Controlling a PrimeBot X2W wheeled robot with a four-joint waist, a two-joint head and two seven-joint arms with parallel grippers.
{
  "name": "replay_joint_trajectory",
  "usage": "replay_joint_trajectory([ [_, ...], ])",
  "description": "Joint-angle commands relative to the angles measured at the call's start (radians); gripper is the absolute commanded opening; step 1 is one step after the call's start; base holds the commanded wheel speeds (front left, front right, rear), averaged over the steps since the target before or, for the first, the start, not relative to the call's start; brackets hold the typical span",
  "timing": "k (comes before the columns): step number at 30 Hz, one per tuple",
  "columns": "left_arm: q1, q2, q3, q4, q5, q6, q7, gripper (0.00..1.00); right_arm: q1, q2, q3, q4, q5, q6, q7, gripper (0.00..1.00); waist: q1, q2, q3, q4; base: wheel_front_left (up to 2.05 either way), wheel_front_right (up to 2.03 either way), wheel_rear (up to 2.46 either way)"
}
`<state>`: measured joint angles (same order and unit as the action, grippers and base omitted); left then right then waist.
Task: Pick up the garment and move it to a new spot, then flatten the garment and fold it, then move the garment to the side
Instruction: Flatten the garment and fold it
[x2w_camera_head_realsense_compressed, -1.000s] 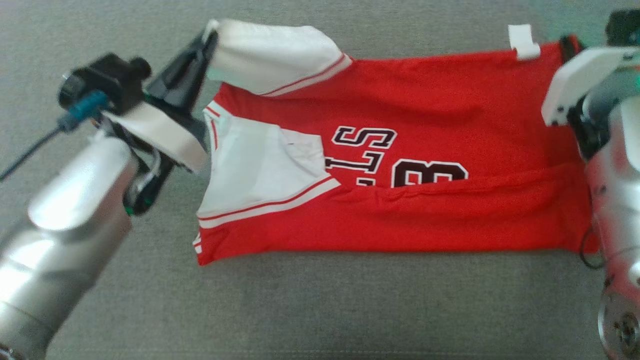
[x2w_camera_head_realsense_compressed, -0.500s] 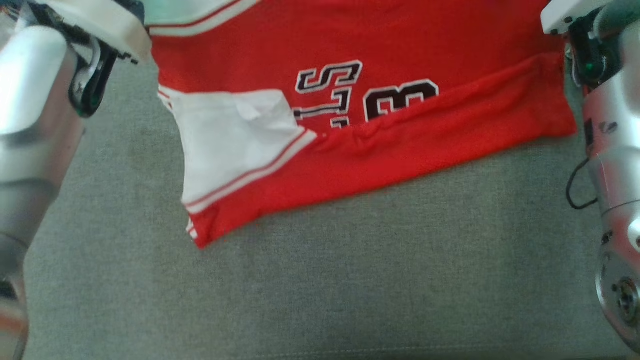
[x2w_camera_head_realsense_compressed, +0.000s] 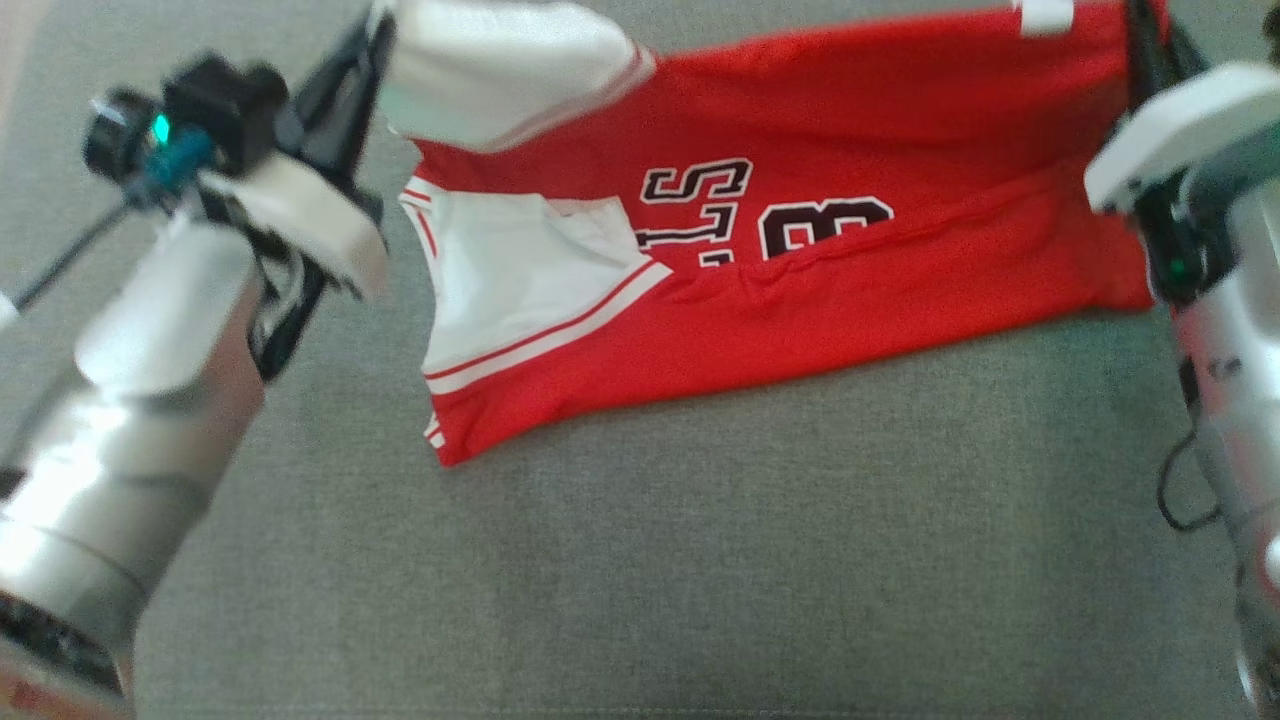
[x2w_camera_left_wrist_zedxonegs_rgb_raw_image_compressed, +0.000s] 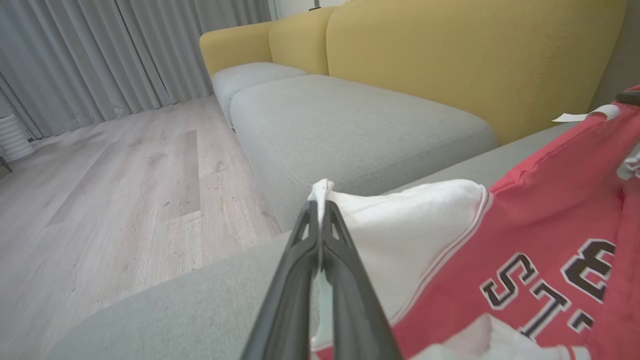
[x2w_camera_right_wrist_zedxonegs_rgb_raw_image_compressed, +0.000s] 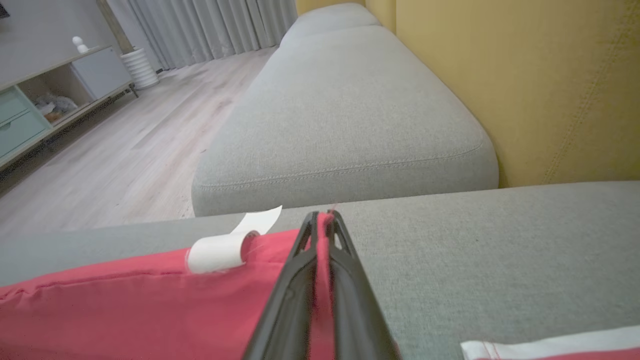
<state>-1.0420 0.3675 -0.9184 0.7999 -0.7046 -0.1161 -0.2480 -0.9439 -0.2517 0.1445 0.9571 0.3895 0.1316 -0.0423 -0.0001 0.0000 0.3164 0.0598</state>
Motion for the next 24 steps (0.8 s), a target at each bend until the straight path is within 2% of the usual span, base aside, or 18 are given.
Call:
replay_joint_trajectory([
  [1, -0.012, 0.048, 0.023, -0.034, -0.012, -0.005, -0.01, 0.0, 0.012, -0.02, 0.025, -0.029, 0.022, -0.001, 0.008, 0.0, 0.0001, 0.0, -0.031, 0.02, 0.0, 0.0, 0.0],
  [6, 0.121, 0.082, -0.019, -0.112, -0.033, -0.009, 0.013, 0.0, 0.105, -0.074, 0.088, -0.032, 0.073, -0.001, 0.056, 0.0, 0.0001, 0.0, -0.079, 0.037, 0.0, 0.0, 0.0],
  [15, 0.292, 0.183, -0.11, -0.33, -0.073, -0.011, 0.159, 0.0, 0.233, -0.195, 0.204, -0.066, 0.128, -0.001, 0.139, 0.0, 0.0001, 0.0, -0.115, 0.042, 0.0, 0.0, 0.0],
  [24, 0.355, 0.214, -0.152, -0.422, -0.09, 0.015, 0.253, 0.0, 0.288, -0.262, 0.305, -0.095, 0.159, -0.001, 0.239, 0.0, 0.0001, 0.0, -0.126, 0.032, 0.0, 0.0, 0.0],
])
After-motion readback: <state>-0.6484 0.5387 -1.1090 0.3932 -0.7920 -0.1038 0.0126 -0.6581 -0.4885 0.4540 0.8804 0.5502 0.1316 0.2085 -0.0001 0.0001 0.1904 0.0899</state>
